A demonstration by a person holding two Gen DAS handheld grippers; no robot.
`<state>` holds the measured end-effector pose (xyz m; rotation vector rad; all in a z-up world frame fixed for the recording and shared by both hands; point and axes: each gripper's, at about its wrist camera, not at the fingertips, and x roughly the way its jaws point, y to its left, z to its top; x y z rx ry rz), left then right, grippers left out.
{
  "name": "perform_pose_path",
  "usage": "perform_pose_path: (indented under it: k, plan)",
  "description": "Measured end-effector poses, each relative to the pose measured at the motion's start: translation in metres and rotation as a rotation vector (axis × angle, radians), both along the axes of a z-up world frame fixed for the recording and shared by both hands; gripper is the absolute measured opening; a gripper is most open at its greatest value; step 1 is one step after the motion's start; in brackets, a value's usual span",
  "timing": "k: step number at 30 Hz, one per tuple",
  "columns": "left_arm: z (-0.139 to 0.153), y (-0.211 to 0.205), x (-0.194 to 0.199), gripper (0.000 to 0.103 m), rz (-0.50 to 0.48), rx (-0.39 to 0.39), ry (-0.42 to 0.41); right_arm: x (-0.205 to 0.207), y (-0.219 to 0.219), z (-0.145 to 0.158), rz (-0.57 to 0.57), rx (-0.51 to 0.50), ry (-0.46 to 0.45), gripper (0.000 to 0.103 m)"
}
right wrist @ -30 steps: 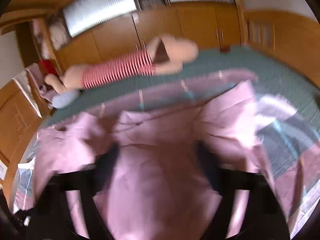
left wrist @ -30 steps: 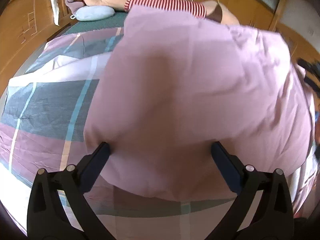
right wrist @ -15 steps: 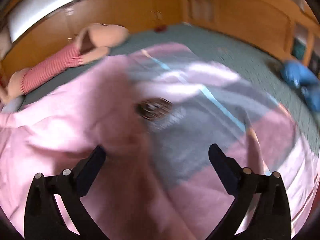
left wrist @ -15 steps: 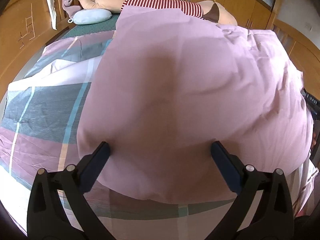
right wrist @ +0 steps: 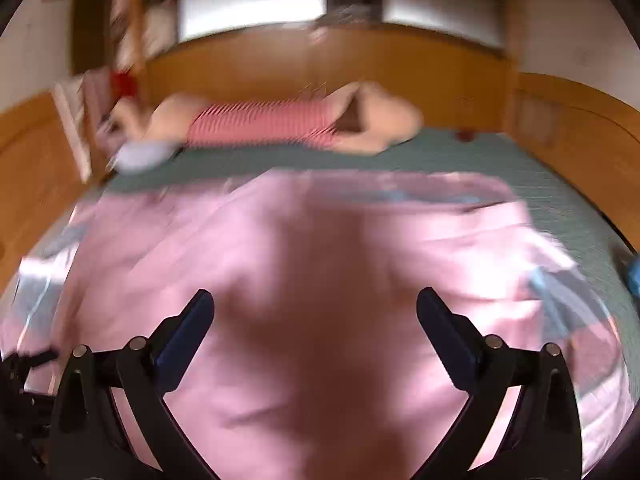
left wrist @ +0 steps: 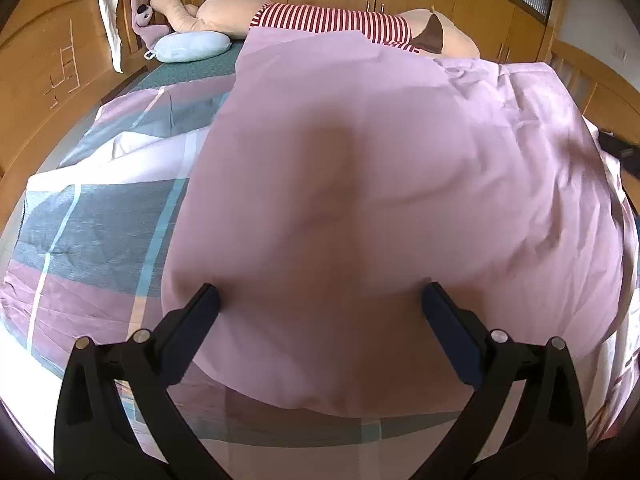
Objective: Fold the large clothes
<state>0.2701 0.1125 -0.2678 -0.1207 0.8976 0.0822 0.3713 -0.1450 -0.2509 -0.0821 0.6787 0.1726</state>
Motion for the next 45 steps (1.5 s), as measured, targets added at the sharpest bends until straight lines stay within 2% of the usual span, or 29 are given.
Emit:
perform_pose_path:
  k: [2,4,9,12,14,16,17,18,20,21,23,25,27,29,31,34,37,42,45]
  plan:
    - [0.0,0.001,0.0,0.101,-0.004,-0.004,0.007,0.028,0.014,-0.03,-0.019,-0.084,0.089,0.102]
    - [0.0,-0.002,-0.001,0.101,-0.01,0.002,0.011,0.047,0.014,-0.046,-0.034,-0.09,0.091,0.102]
    - [0.003,-0.013,-0.003,0.101,-0.032,0.086,-0.008,0.078,0.007,-0.058,-0.061,-0.02,0.13,0.102]
    - [0.004,-0.016,-0.004,0.101,-0.037,0.108,-0.012,0.083,0.008,-0.059,-0.056,-0.015,0.158,0.102]
    - [0.003,-0.014,-0.002,0.101,-0.033,0.092,0.005,0.075,0.009,-0.05,-0.058,-0.013,0.132,0.102]
    - [0.001,-0.01,0.0,0.101,-0.027,0.058,0.02,0.049,0.004,-0.028,-0.06,0.023,0.038,0.102]
    - [0.0,-0.007,0.001,0.101,-0.021,0.039,0.028,0.029,-0.005,-0.015,-0.059,0.075,-0.036,0.102]
    - [-0.001,-0.003,0.001,0.101,-0.016,0.015,0.032,0.018,-0.013,-0.008,-0.063,0.107,-0.073,0.102]
    - [-0.001,0.0,0.001,0.101,-0.011,-0.002,0.033,0.0,-0.034,-0.002,-0.112,0.135,-0.098,0.102]
    - [-0.001,0.0,0.001,0.101,-0.01,-0.002,0.033,-0.001,-0.042,-0.004,-0.134,0.136,-0.08,0.102]
    - [-0.002,-0.002,0.0,0.101,-0.009,0.012,0.033,0.007,-0.058,-0.02,-0.193,0.106,0.011,0.102]
    - [-0.002,-0.005,0.0,0.101,-0.01,0.027,0.029,0.025,-0.07,-0.048,-0.205,0.052,0.127,0.102]
    - [-0.002,-0.007,0.0,0.101,-0.015,0.043,0.021,0.031,-0.074,-0.059,-0.181,0.076,0.142,0.102]
    - [0.0,-0.01,-0.001,0.101,-0.013,0.067,0.01,0.031,-0.068,-0.057,-0.192,0.055,0.135,0.102]
    - [0.003,-0.015,-0.003,0.101,-0.012,0.103,-0.01,0.021,-0.061,-0.051,-0.208,0.035,0.101,0.102]
    - [0.017,-0.022,-0.012,0.101,0.009,0.164,-0.085,-0.023,-0.059,-0.032,-0.229,0.113,-0.013,0.102]
    - [0.04,-0.037,-0.025,0.101,0.02,0.214,-0.169,-0.074,-0.049,-0.009,-0.202,0.157,-0.087,0.102]
    - [0.069,-0.064,-0.052,0.101,-0.005,0.154,-0.199,-0.138,-0.033,0.032,-0.2,0.163,-0.211,0.102]
    - [0.081,-0.075,-0.072,0.101,-0.02,0.13,-0.191,-0.174,-0.026,0.043,-0.189,0.111,-0.285,0.102]
